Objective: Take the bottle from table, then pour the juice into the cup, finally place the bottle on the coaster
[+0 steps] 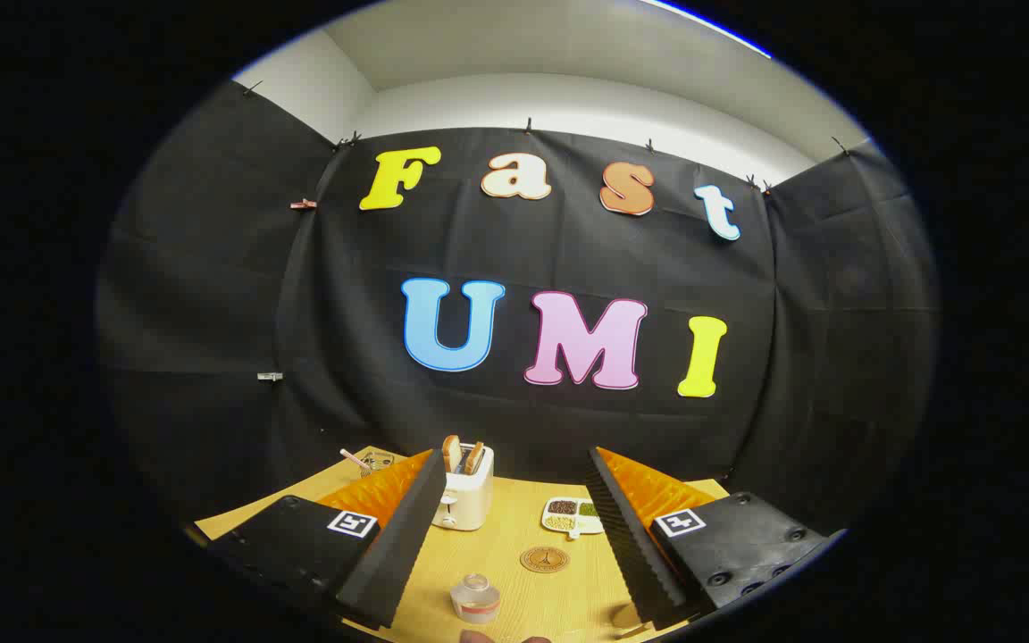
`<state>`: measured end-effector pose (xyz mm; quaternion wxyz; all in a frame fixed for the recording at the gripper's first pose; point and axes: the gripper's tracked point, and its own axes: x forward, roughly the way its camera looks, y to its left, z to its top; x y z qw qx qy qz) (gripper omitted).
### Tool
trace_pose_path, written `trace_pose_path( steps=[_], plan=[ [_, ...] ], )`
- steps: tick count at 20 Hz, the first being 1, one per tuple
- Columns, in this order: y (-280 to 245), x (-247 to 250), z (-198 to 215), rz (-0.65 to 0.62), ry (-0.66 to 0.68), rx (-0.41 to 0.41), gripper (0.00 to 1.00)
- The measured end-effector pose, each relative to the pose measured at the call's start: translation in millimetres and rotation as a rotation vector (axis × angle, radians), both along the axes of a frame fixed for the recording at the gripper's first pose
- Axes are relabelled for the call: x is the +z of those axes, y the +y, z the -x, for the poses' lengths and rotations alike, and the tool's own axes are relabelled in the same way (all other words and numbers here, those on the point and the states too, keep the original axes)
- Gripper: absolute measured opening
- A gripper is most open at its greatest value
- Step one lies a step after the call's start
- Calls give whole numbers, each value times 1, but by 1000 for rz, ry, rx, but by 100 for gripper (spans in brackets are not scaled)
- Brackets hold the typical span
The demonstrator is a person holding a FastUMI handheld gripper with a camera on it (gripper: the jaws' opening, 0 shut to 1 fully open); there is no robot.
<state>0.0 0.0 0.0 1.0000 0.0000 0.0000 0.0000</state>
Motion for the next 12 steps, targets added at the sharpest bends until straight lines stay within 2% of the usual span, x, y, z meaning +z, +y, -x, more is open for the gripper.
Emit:
trace_pose_path(
  steps=[8,12],
  plan=[
    [21,-4,11,-60,2,28,97],
    [22,-10,14,-81,2,14,97]
  ],
)
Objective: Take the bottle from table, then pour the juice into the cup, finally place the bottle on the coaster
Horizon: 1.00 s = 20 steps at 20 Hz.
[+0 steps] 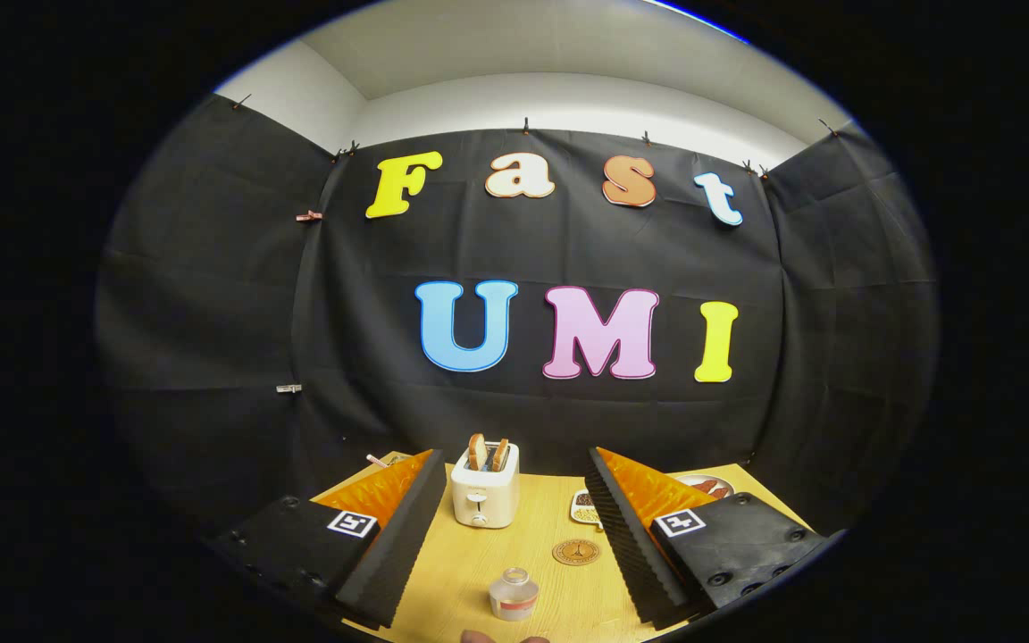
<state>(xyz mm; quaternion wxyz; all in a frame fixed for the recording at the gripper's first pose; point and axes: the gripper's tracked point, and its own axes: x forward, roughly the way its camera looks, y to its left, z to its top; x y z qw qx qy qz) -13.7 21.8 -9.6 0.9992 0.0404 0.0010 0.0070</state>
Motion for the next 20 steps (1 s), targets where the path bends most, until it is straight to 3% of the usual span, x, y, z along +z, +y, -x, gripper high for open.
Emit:
trace_pose_path(
  steps=[10,20],
  plan=[
    [-4,-18,-1,-29,-48,-51,97],
    [0,-135,-2,13,57,-102,96]
  ],
)
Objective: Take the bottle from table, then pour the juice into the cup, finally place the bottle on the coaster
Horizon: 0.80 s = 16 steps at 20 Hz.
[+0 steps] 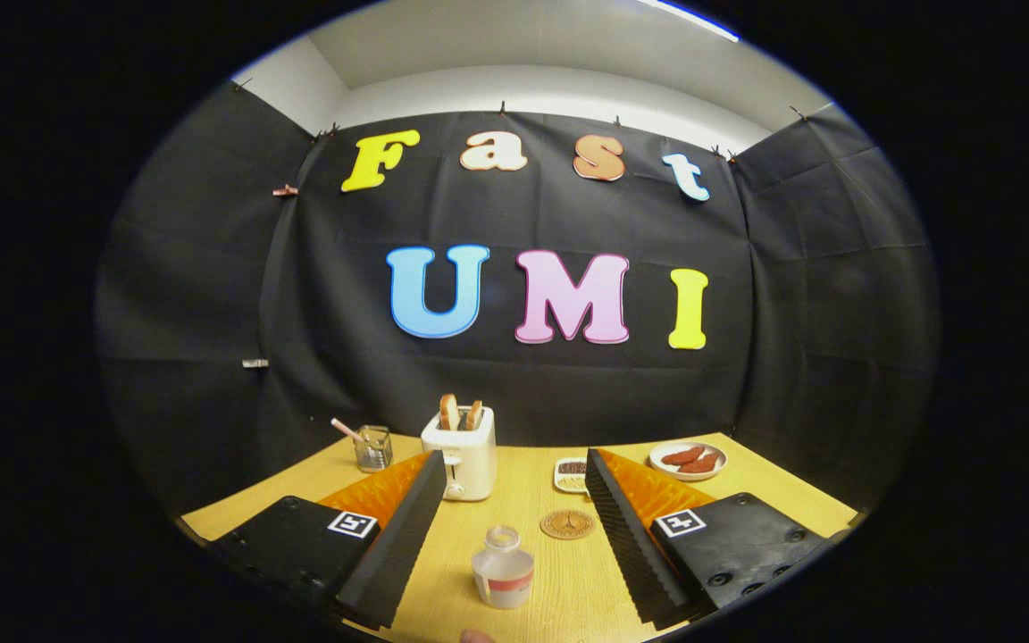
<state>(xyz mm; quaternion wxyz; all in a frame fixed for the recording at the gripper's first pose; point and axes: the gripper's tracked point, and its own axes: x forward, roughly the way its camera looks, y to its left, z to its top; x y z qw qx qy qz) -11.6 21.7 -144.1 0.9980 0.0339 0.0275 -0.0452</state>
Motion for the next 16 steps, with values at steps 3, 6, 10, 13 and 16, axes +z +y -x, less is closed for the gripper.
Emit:
trace_pose_path(
  steps=[3,6,10,13,16],
  plan=[
    [6,-32,1,-25,11,-23,97],
    [9,-66,-3,-53,29,-55,96],
    [15,-100,-13,-43,50,-80,96],
    [22,-121,-21,-32,60,-80,97],
    [25,-146,-27,-40,80,-92,97]
  ],
)
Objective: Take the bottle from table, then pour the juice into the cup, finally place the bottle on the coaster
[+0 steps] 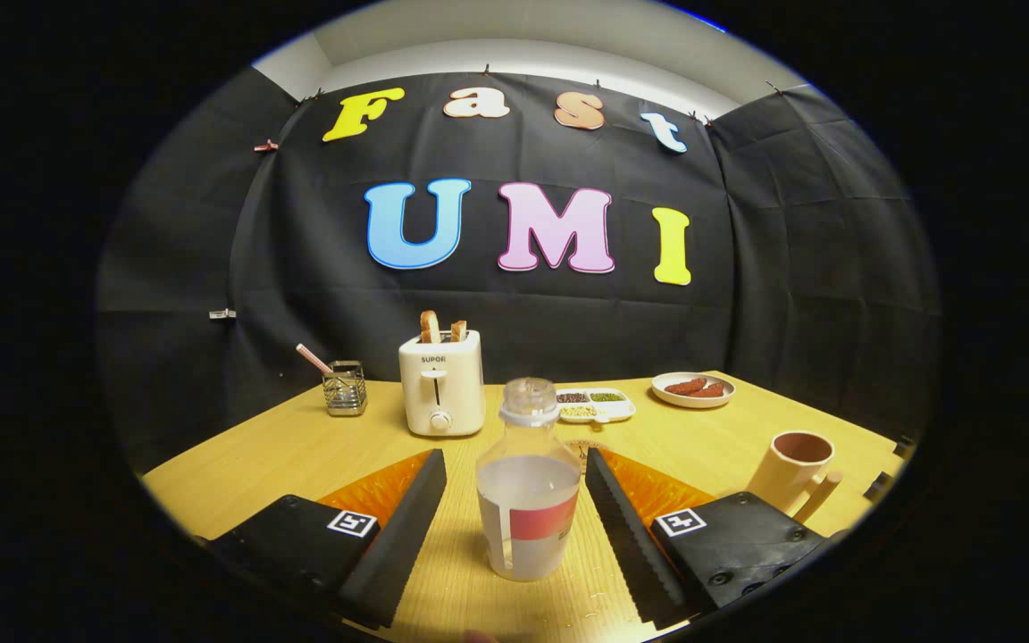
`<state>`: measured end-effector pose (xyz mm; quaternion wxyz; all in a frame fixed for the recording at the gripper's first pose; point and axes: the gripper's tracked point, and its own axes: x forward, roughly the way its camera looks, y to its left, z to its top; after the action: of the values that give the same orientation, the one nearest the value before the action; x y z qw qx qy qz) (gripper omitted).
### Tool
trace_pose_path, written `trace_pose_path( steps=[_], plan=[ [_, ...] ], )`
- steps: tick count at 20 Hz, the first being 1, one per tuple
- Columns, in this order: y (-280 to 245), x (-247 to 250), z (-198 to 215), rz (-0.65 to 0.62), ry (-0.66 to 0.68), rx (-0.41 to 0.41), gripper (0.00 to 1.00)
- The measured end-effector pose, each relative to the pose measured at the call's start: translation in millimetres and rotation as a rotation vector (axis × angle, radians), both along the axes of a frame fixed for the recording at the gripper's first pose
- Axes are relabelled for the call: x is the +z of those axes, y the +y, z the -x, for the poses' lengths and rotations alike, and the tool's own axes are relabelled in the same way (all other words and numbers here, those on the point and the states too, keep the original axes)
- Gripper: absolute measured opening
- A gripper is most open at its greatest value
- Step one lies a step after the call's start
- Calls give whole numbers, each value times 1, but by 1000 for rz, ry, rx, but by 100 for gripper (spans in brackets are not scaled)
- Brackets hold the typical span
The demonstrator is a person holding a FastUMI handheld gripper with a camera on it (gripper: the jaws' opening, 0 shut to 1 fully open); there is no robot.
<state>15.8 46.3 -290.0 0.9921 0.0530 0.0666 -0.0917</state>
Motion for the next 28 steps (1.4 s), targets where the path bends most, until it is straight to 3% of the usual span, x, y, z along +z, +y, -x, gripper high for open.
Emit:
trace_pose_path(
  steps=[9,11,14,23,28],
  plan=[
    [-9,-43,-24,2,37,-42,97],
    [-12,-42,-28,-3,19,-51,77],
    [-6,-40,-29,-15,58,-39,77],
    [6,67,-20,45,7,67,76],
    [7,96,-7,36,-3,145,76]
  ],
)
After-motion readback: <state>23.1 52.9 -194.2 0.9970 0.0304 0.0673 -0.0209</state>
